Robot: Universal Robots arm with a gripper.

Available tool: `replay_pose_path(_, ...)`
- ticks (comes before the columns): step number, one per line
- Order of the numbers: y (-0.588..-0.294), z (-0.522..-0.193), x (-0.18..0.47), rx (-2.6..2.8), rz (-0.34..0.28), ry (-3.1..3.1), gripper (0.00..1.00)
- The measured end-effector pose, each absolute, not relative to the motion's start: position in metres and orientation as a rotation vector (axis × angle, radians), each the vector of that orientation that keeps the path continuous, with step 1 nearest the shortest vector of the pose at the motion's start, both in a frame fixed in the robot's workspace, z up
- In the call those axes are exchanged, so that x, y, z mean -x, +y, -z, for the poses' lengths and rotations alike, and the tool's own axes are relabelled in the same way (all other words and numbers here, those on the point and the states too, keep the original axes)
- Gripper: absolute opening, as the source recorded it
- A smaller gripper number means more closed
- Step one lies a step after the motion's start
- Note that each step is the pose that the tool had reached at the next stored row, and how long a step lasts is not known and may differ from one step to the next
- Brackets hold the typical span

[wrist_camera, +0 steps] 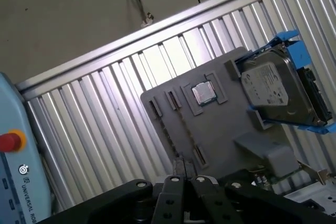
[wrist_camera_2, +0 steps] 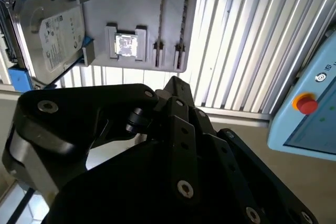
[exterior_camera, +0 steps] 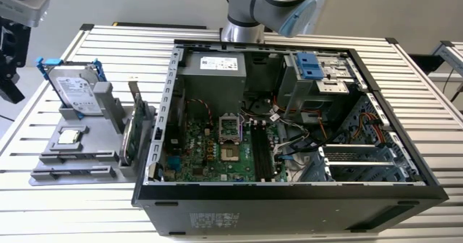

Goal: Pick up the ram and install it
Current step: 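Pick up the ram and move it above insertion slot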

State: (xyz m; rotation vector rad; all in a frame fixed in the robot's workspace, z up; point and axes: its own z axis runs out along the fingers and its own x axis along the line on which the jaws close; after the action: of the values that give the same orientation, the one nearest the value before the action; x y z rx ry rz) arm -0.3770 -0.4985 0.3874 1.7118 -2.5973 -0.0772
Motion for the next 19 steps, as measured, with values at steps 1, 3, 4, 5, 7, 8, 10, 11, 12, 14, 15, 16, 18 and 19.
replay_pose_path(1,-0.4985,-0.3873,0.3770,-1.727,0.077,-2.587,0.00)
replay_pose_path(3,-0.4985,-0.3873,0.3772,-1.761,0.076,-2.563,0.00)
replay_pose_path(4,-0.4985,-0.3873,0.3772,-1.778,0.076,-2.551,0.00)
replay_pose_path(5,-0.4985,-0.3873,0.3773,-1.795,0.076,-2.538,0.00)
replay_pose_path(7,-0.4985,-0.3873,0.3774,-1.832,0.075,-2.512,0.00)
replay_pose_path(8,-0.4985,-0.3873,0.3774,-1.848,0.074,-2.499,0.00)
replay_pose_path(10,-0.4985,-0.3873,0.3774,-1.879,0.074,-2.476,0.00)
replay_pose_path(11,-0.4985,-0.3873,0.3774,-1.895,0.073,-2.463,0.00)
replay_pose_path(12,-0.4985,-0.3873,0.3774,-1.909,0.072,-2.452,0.00)
replay_pose_path(14,-0.4985,-0.3873,0.3775,-1.941,0.070,-2.428,0.00)
replay_pose_path(15,-0.4985,-0.3873,0.3775,-1.957,0.069,-2.415,0.00)
replay_pose_path(16,-0.4984,-0.3872,0.3775,-1.973,0.067,-2.404,0.00)
replay_pose_path(18,-0.4984,-0.3874,0.3774,-2.001,0.062,-2.384,0.00)
replay_pose_path(19,-0.4984,-0.3874,0.3774,-2.017,0.060,-2.372,0.00)
